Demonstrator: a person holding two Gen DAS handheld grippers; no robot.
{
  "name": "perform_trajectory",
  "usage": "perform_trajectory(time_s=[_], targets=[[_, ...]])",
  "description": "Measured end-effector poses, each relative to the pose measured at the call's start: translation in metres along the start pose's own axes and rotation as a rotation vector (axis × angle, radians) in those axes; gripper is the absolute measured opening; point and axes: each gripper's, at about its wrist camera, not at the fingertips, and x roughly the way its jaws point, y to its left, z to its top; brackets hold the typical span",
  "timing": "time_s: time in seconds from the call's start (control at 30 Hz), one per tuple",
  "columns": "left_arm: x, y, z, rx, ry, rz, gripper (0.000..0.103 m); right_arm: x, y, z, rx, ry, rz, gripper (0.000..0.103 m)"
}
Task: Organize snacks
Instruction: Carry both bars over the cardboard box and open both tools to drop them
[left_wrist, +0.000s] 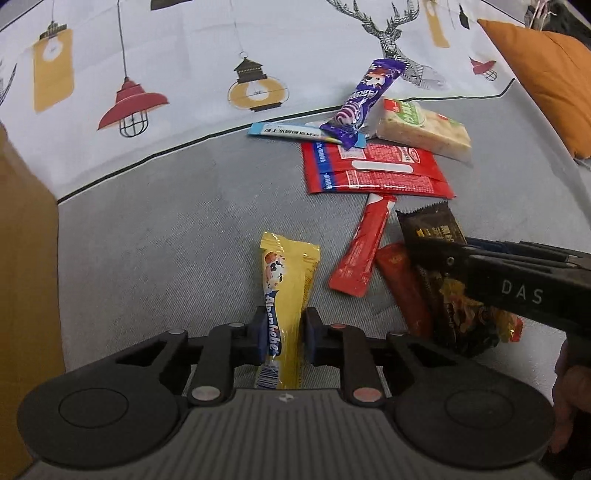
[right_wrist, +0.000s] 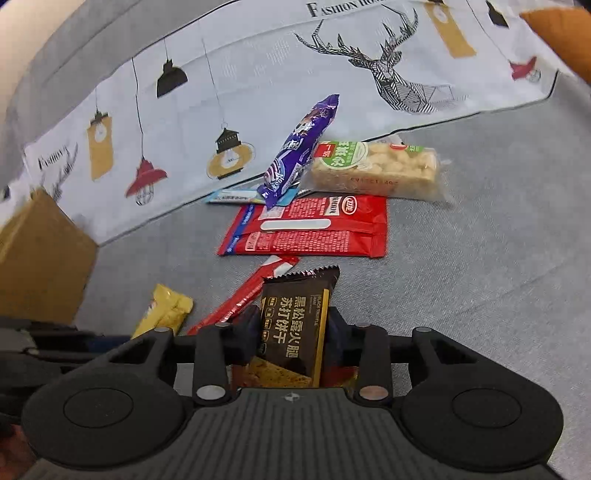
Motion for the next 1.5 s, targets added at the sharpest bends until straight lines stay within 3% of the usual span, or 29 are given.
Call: perform_trajectory(time_s=[0.23,0.53,0.63,0.77,0.93,1.27,1.5], targets=[[-0.015,-0.001,-0.003,-0.028,0.014,-0.020,0.017,-0.012,0.004,0.008,0.000,-0.041,0.039,0.037],[-0.064,-0.003,-0.008,-0.021,-0.050,-0.017,0.015,-0.038,0.000,0.020,0.055,-0.114,0.124,0.034],[-0.086,0.000,-0.012,-0.028,-0.080,-0.018,0.014,-0.054,0.005,0.021,0.040,-0.158,0.163,0.029],[-0.112,0.010,-0.022,-0.051,-0.113,-0.019,0.014,-0.086,0.013,0.015,-0.029,-0.261,0.140,0.027],[-0.145,0.024,-0.035,-0.077,-0.164,-0.027,0.014,-0.113,0.016,0.002,-0.006,-0.309,0.112,0.023],[-0.198,0.060,-0.060,-0.174,-0.252,-0.066,0.014,-0.156,0.062,-0.014,0.047,-0.339,0.164,0.023],[-0.249,0.095,-0.072,-0.239,-0.351,-0.081,0.014,-0.195,0.143,-0.009,-0.047,-0.368,0.221,0.023]])
